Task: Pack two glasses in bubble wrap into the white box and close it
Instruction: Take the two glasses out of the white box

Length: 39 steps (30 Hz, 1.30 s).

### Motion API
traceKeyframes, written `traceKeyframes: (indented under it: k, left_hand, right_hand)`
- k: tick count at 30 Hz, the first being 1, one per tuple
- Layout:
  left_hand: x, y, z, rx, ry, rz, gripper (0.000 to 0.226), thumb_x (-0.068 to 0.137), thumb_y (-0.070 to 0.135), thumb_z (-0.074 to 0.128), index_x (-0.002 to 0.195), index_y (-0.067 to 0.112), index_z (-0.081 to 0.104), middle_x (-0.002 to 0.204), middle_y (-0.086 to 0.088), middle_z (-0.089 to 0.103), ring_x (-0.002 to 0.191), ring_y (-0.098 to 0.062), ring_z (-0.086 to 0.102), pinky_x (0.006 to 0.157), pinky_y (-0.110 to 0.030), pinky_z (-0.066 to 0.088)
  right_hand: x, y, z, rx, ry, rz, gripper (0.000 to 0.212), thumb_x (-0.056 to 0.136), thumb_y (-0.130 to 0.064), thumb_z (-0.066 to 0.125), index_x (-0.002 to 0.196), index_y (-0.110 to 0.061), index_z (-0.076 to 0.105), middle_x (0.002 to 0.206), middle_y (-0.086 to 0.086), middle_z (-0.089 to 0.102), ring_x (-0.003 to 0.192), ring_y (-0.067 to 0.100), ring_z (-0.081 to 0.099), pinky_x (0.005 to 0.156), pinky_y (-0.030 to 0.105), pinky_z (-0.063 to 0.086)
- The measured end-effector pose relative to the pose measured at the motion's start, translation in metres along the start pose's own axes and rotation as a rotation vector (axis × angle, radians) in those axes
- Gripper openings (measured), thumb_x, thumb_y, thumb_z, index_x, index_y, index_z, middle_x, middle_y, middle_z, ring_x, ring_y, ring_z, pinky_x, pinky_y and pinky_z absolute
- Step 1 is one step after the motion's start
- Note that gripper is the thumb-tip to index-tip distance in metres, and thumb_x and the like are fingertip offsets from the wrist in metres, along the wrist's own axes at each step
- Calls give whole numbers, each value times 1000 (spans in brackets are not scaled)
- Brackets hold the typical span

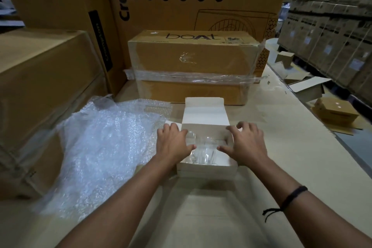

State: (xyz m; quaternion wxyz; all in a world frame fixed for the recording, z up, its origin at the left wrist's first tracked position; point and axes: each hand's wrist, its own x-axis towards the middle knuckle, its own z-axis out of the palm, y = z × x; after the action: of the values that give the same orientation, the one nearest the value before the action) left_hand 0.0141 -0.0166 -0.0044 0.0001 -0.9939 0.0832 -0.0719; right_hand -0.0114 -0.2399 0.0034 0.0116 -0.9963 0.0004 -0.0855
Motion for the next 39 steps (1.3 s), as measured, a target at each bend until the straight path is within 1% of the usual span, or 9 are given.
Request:
traceKeyframes:
  k: [9, 14, 18, 24, 28, 30, 33, 36, 39]
  left_hand:
    - [35, 11, -3, 168, -230, 55, 76, 70, 79, 56, 130, 33, 53, 132, -9, 51, 125, -31, 39, 98, -45, 27]
    - [35, 11, -2, 40, -223, 35, 73, 68, 69, 70, 129, 32, 52, 134, -8, 50, 126, -30, 38, 100, -45, 28]
    - [29, 7, -5, -78, -165, 27, 56, 70, 58, 75, 115, 33, 55, 121, -1, 60, 116, -25, 44, 90, -40, 28]
    - [18, 2, -16, -189, -111, 11, 31, 75, 49, 75, 83, 29, 53, 81, 10, 57, 98, -20, 47, 79, -37, 22]
    - [5, -2, -20, -465, -7, 9, 26, 78, 40, 76, 84, 21, 61, 79, 11, 60, 88, -18, 49, 77, -33, 27]
    - [-3, -4, -21, -689, 68, 21, 25, 75, 31, 81, 82, 17, 60, 89, 3, 64, 85, -18, 53, 70, -29, 37]
    - [-16, -2, -27, -900, 184, 93, 27, 70, 21, 85, 78, 19, 59, 92, 2, 65, 86, -19, 59, 71, -31, 51]
    - [-39, 14, -37, -1056, 253, 193, 27, 68, 12, 86, 82, 10, 63, 91, -1, 65, 84, -16, 62, 73, -25, 57]
    - [-63, 39, -44, -1139, 211, 286, 28, 66, 7, 86, 85, 9, 66, 97, 3, 66, 87, -13, 64, 77, -20, 56]
  right_hand:
    - [42, -39, 3, -84, -382, -106, 56, 81, -71, 55, 107, -22, 64, 106, 1, 68, 91, 23, 57, 77, 34, 44]
    - [48, -45, 9, 18, -512, -10, 57, 83, -67, 57, 118, -22, 58, 116, -1, 65, 109, 22, 55, 94, 42, 34]
    - [49, -39, 3, 157, -514, 35, 46, 79, -59, 69, 105, -21, 62, 105, -3, 65, 103, 21, 56, 95, 42, 38]
    - [41, -25, -9, 513, -380, 129, 30, 71, -32, 85, 77, -16, 61, 87, 6, 70, 80, 22, 64, 73, 34, 52]
    - [24, -9, -27, 753, -213, 150, 28, 77, -27, 82, 81, -13, 58, 82, 7, 72, 46, 5, 55, 39, 18, 35]
    - [14, 0, -36, 868, -118, 160, 30, 76, -29, 82, 81, -13, 58, 83, 0, 72, 56, 4, 63, 45, 22, 44]
    - [3, 17, -49, 1005, 4, 151, 29, 71, -24, 85, 76, -14, 58, 93, -10, 68, 87, 12, 69, 83, 45, 57]
    - [-15, 46, -61, 1049, 103, 156, 30, 68, -18, 87, 69, -18, 57, 116, -1, 67, 98, 18, 69, 90, 48, 55]
    - [-38, 77, -68, 996, 175, 163, 33, 66, -15, 88, 70, -18, 56, 118, 0, 66, 100, 18, 68, 88, 43, 56]
